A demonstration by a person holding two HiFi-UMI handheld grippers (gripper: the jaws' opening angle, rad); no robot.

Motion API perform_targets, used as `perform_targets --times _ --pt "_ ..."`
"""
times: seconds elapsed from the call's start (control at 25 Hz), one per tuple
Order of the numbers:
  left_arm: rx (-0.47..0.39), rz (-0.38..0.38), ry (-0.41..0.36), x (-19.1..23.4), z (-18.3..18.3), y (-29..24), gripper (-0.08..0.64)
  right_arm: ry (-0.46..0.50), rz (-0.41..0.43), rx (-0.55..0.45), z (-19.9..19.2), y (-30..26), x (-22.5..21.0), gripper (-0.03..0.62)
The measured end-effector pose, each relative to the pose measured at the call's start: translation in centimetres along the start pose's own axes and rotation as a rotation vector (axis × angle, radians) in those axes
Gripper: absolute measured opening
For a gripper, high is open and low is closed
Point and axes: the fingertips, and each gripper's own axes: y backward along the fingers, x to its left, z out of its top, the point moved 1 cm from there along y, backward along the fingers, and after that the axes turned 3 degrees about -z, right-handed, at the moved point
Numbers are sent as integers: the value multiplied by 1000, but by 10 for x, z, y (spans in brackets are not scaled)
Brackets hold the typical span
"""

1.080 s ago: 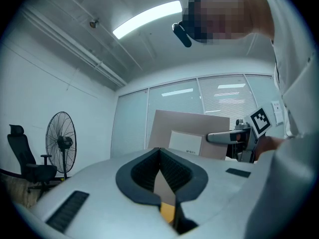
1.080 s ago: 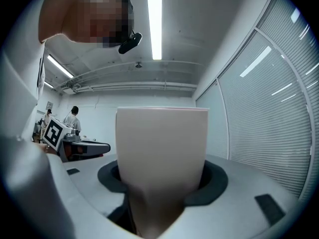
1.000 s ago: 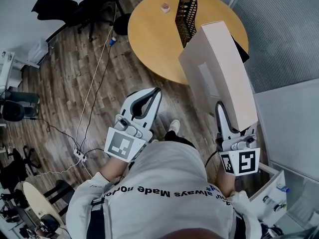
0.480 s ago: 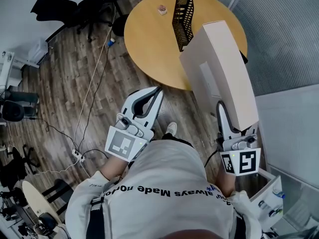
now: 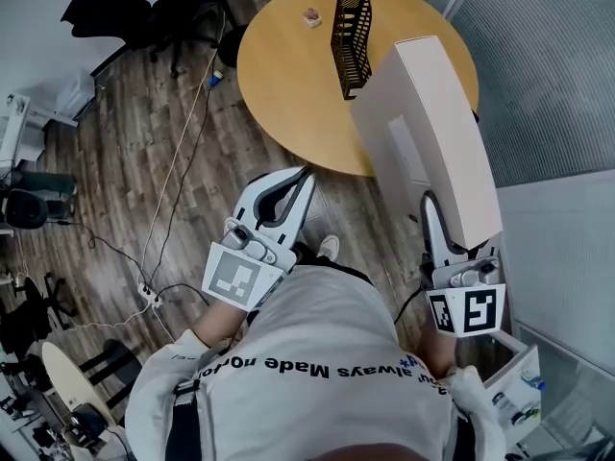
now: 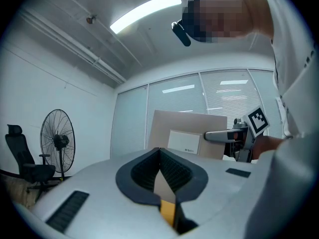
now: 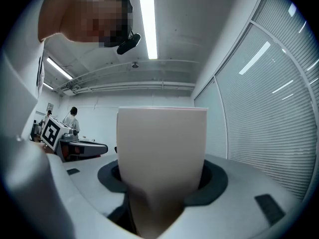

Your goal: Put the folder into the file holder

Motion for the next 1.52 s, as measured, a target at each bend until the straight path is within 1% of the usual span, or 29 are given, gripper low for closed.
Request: perform_targets --times 0.28,0.44,0.8,1.24,1.52 --pt "18 14 5 -4 -5 7 25 -9 2 3 -3 7 1 287" --pt "29 19 11 2 -12 2 25 -14 4 12 -9 -1 -3 287" --pt "15 22 9 13 -12 -5 25 -8 -3 6 -10 -13 -6 287" --pt "-9 10 17 38 -5 -20 25 20 -33 6 -4 -37 -7 287" --pt "-21 -1 21 66 -7 -44 25 27 -47 4 -3 -71 -17 287"
